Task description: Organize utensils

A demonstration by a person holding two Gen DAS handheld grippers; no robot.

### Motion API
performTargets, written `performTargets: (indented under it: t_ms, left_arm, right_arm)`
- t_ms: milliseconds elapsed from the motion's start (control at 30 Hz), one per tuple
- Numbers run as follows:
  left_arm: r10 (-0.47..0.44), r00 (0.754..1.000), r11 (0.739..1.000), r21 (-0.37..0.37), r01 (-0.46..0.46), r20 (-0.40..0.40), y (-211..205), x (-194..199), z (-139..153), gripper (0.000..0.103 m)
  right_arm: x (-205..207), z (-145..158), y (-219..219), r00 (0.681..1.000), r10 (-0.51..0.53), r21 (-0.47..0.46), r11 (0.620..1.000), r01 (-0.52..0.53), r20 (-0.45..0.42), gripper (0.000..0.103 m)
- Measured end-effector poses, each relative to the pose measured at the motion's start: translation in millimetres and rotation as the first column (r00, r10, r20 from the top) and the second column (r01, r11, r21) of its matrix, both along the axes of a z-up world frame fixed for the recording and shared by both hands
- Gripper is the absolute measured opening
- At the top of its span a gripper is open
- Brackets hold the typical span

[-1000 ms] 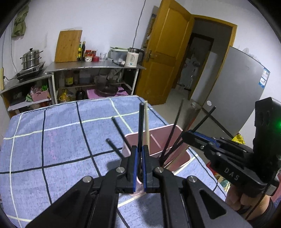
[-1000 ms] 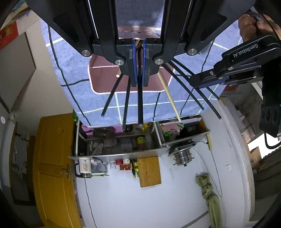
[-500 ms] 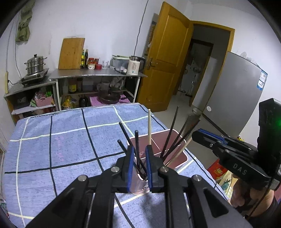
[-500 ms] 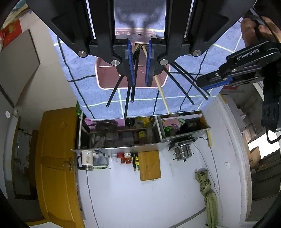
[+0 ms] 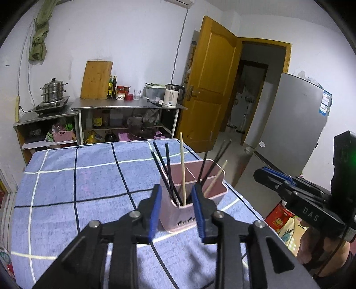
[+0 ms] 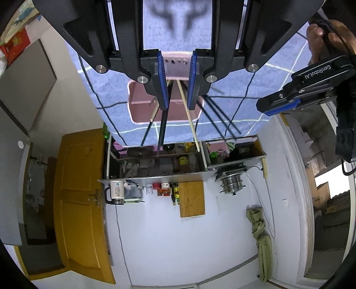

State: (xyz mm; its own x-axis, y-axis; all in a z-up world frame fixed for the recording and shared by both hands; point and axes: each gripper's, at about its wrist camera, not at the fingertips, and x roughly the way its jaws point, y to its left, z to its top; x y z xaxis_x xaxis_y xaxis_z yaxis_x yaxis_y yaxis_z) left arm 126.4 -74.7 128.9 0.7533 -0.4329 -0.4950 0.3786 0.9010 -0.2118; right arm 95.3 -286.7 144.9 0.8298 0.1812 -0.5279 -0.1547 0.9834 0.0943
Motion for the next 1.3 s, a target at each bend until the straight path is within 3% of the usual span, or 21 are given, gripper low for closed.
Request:
performTargets:
  t_ms: [633,933,1300]
  left_arm:
    - [0.041,0.994,0.998,0.041,-0.045,0.1,6,-76,-51,0.048]
    - [0.047,0.992,0.998,0.031,-0.05,0.117,8,-97,-69,0.049]
    - [0.059,0.99,0.997,0.031,-0.064,0.13,6,-104,-74,0.049]
  right_arm:
    - [-68,-50,16,1.0,0.0,-0.032,0.999,0.001,0.029,0.019]
    - [-88,-63,15,0.999,-0.018,-0.037,0.999,0.02,0.04,0.026]
    - [-95,-69,16,0.999,-0.021,-0.04,0.999,0.023,0.041,0.027]
